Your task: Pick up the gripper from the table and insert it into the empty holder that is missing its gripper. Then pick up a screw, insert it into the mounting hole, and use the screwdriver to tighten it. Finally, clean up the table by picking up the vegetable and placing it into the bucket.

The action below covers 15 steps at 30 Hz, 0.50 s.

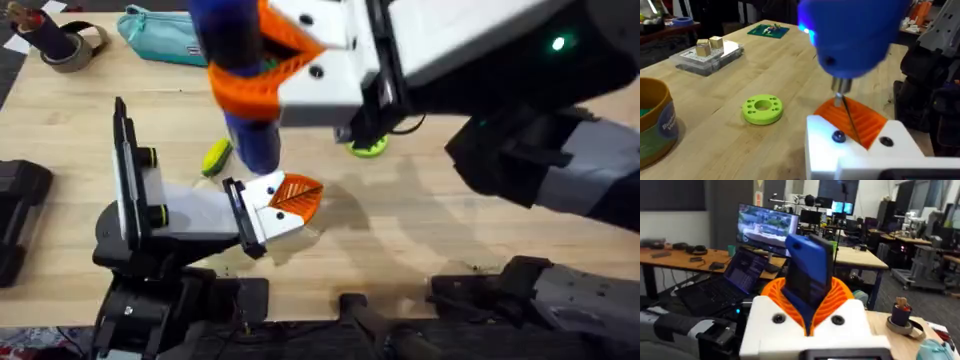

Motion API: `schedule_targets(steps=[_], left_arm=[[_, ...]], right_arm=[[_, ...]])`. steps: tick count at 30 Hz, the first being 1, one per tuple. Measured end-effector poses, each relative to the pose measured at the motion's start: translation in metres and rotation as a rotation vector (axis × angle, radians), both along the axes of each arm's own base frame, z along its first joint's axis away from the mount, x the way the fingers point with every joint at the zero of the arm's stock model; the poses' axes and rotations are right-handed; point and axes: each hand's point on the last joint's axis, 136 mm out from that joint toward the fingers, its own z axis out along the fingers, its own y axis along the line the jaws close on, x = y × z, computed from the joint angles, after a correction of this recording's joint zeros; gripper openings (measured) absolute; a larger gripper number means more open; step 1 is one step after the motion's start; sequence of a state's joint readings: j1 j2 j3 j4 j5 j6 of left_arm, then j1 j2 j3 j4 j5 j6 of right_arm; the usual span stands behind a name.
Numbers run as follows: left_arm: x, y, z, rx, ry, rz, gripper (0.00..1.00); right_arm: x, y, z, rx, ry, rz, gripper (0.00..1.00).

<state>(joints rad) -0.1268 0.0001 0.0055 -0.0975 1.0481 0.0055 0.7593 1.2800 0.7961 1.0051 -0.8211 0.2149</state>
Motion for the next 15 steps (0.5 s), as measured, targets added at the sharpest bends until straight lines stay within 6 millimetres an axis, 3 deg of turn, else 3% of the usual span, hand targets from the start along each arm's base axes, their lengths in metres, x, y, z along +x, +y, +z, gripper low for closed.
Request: schedule_targets(steps=[6,15], left_arm=[[0.000,0.000,0.000,-0.001,0.002,0.000,0.007],[0.000,0.000,0.000,-0.001,0.002,0.000,0.007]], right_arm=[[0.003,-0.002,0.020,0.010,-0.004,0.012,0.025],[-0.002,0.000,0.015,-0.018,0.001,0.047,0.025]])
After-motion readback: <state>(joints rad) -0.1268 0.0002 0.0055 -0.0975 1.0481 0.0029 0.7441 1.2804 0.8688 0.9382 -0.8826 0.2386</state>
